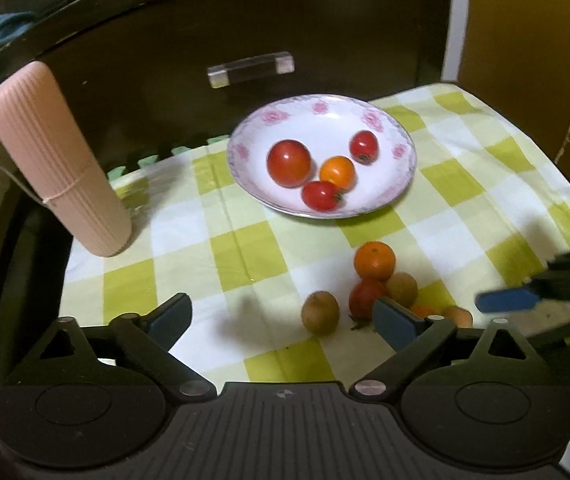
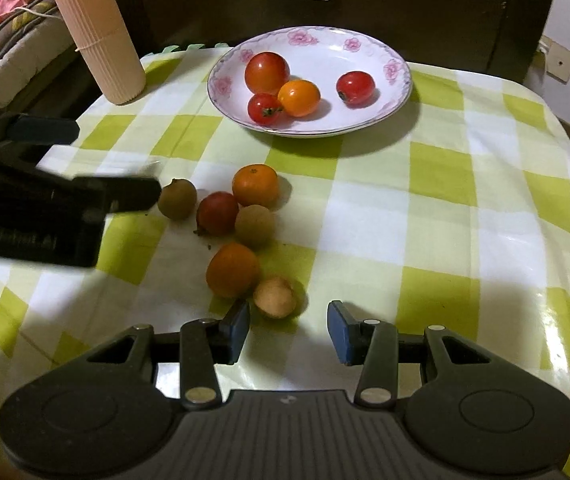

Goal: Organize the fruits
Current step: 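Lower the left tool onto the small brown kiwi-like fruit and close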

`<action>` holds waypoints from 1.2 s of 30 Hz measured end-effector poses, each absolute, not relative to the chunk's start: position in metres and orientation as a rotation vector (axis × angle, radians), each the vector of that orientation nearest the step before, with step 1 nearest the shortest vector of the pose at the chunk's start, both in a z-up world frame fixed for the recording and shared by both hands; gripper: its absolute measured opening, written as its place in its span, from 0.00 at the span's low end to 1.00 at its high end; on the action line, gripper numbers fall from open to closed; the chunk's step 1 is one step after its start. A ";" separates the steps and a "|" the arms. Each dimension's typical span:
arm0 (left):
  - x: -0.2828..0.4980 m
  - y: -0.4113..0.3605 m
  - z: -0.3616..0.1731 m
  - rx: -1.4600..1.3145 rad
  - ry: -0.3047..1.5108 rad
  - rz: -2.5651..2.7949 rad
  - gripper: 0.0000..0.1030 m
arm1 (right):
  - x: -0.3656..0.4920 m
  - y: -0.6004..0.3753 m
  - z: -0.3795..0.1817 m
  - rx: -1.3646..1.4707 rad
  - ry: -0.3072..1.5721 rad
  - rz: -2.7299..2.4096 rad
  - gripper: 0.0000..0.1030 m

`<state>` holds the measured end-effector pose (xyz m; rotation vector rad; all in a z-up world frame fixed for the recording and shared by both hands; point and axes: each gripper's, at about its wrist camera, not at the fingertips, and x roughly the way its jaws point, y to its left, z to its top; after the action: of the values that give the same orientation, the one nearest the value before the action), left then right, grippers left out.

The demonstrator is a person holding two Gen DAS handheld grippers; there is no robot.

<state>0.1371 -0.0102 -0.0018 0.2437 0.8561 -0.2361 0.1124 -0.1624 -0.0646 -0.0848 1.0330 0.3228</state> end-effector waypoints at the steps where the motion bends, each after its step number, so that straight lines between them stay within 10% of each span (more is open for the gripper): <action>1: 0.136 -0.011 -0.003 0.254 0.856 -0.241 0.95 | 0.114 -0.161 -0.065 -0.088 1.028 0.326 0.40; 36: 0.167 -0.014 -0.039 0.301 0.944 -0.351 0.63 | 0.111 -0.161 -0.064 -0.100 1.006 0.340 0.30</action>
<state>0.1671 -0.0141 -0.0386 0.3009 0.9436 -0.3509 0.1109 -0.1609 -0.0645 -0.1001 1.0056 0.3404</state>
